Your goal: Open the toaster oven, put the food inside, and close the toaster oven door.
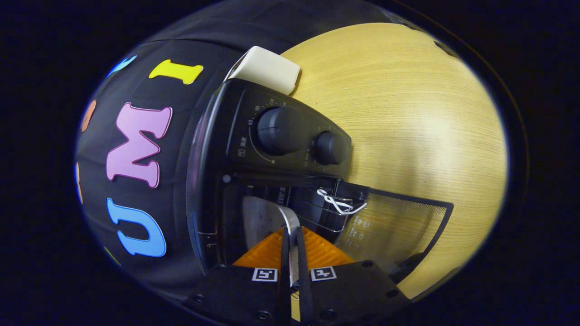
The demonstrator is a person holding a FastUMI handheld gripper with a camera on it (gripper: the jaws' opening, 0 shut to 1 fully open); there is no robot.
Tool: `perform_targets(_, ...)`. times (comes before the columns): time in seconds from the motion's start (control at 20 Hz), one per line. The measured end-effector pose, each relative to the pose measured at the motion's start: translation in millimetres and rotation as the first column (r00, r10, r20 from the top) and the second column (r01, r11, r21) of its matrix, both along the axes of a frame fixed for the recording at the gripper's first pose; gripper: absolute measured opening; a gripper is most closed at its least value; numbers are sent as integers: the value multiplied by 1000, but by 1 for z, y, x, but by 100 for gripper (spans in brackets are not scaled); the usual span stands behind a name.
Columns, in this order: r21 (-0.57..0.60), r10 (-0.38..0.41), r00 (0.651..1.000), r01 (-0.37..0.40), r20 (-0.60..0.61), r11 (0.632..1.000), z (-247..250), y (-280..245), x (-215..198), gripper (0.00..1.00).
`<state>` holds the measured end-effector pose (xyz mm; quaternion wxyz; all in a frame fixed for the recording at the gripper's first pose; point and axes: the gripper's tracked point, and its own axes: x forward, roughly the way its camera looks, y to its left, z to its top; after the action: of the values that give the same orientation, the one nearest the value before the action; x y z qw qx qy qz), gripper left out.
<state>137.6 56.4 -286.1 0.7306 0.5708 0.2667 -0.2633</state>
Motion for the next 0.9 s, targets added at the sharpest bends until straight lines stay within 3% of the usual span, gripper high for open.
perform_targets(0.1,15,34,999,-34,11,999,3,4,-1,14)
perform_targets(0.2,23,65,998,-65,29,998,8,9,-3,31)
perform_targets(0.25,16,84,996,-84,26,996,7,11,-7,53)
perform_targets(0.35,7,125,992,-125,23,992,8,10,-20,81)
perform_targets(0.5,7,181,983,-181,21,983,10,10,-34,82)
perform_targets(0.55,-6,218,976,-218,12,976,11,9,-38,100)
perform_targets(0.65,-59,285,959,-285,-4,957,16,6,-53,99)
perform_targets(0.75,-108,380,925,-380,-28,919,17,9,-70,98)
perform_targets(0.9,-221,515,854,-518,-77,826,15,10,-94,99)
